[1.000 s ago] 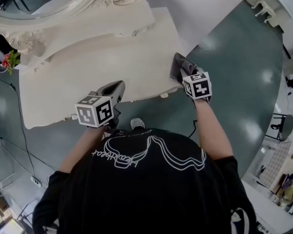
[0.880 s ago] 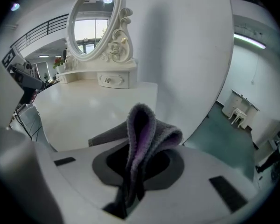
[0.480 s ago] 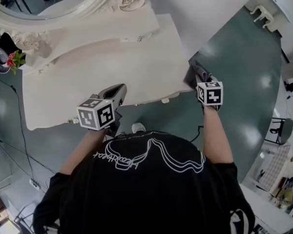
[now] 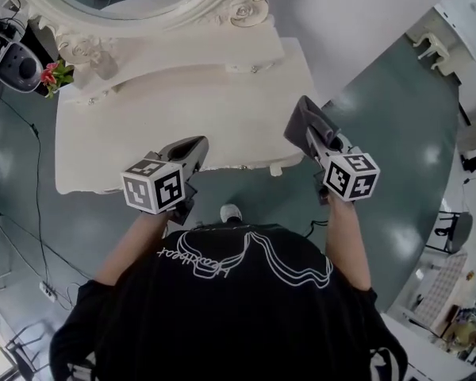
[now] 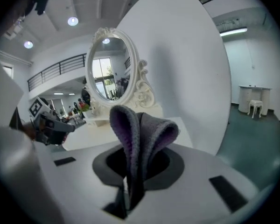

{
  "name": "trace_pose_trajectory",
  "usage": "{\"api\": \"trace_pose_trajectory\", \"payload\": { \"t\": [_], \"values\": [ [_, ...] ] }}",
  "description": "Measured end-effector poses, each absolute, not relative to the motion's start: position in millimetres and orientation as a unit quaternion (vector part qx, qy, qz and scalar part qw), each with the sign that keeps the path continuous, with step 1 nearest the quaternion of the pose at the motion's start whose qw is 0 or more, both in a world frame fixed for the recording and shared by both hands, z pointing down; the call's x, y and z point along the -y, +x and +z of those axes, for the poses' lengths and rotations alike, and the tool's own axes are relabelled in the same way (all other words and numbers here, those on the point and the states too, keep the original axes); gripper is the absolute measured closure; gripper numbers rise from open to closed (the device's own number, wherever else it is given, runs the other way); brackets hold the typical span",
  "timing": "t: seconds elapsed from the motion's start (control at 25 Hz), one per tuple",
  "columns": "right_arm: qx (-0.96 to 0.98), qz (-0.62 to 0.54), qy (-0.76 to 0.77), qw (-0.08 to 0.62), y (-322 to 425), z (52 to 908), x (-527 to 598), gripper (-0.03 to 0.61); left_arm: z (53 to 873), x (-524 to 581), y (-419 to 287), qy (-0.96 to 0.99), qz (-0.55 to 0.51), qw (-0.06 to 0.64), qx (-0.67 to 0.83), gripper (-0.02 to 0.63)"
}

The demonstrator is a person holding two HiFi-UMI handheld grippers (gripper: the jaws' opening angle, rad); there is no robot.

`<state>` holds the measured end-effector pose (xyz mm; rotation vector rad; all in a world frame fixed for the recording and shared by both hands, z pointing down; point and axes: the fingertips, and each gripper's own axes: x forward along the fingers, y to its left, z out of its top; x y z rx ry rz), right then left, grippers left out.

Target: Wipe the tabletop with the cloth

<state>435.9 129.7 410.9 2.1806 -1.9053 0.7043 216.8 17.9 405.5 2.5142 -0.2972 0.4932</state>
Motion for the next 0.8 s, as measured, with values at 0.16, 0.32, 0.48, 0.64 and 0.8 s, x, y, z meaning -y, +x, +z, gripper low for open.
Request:
{"api": "trace_pose_trajectory", "payload": {
  "t": [0.16,0.32,0.48,0.64,0.8],
  "values": [
    [0.691,0.215,0.69,0.02,371,368,-121,0.526,375,-26,189,0.944,0.166,0.265,0.101,0.609],
    [0.727,0.187,0.66,-0.011,316,338,-120,0.526,349,-36,159,0.953,0.144,0.248,0.096,0.609],
    [0.751,0.168,0.639,-0.02,272,324,-124,0.526,332,-45,131,0.961,0.129,0.222,0.1,0.609],
    [0.774,0.153,0.614,-0.023,233,316,-129,0.528,322,-53,109,0.965,0.117,0.214,0.1,0.609],
    [0.782,0.148,0.605,-0.031,214,312,-129,0.528,319,-56,98,0.966,0.111,0.213,0.098,0.609]
  ]
}}
